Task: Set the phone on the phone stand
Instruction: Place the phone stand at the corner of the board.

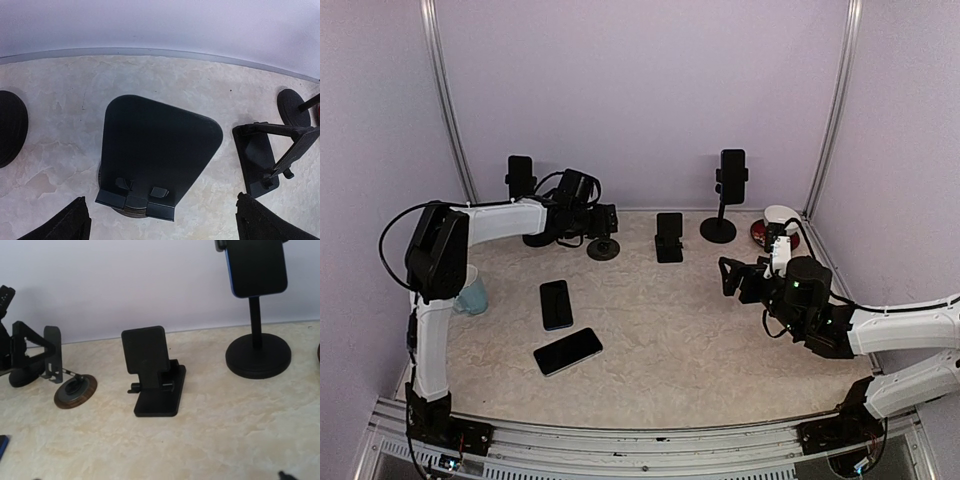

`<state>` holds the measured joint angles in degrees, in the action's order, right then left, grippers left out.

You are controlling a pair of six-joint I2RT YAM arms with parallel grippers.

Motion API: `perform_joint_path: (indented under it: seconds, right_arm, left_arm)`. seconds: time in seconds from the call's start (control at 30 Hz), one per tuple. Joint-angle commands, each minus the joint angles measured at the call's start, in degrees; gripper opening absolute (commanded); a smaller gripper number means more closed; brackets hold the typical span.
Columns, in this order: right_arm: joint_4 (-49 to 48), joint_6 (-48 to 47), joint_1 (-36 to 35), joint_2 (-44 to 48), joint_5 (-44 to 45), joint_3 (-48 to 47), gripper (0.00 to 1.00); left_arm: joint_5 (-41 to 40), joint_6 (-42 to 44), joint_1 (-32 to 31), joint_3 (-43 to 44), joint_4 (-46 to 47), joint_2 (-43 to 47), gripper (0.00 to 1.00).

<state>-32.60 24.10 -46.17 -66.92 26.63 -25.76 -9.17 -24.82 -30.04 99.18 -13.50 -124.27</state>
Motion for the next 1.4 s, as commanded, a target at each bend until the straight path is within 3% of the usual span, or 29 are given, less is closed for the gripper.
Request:
perform_joint_path:
  seconds: [0.0,0.37,0.73,1.37]
  right_arm:
    - [-0.9,0.4,0.6,-0.5,-0.5,-0.3,1.0]
    - [-0.9,0.1,0.6,-1.1,-0.3,-0.5,1.0]
    - [-1.0,0.0,0.6,-2.8,-0.5,-1.1,1.0]
    - [-0.8,0.1,0.6,-4.3,-0.9,-1.6,1.0]
  left_arm:
    - [4.4,1.9,1.1,-2.5,6.8,2.2,0.99]
    - [8.1,2.9,3.7,-4.6,11.2,0.7,0.99]
    - [15.1,2.5,5.5,-12.4,20.6,0.8,0.99]
    - [19.6,1.5,3.6,-17.4,25.8,2.5,0.99]
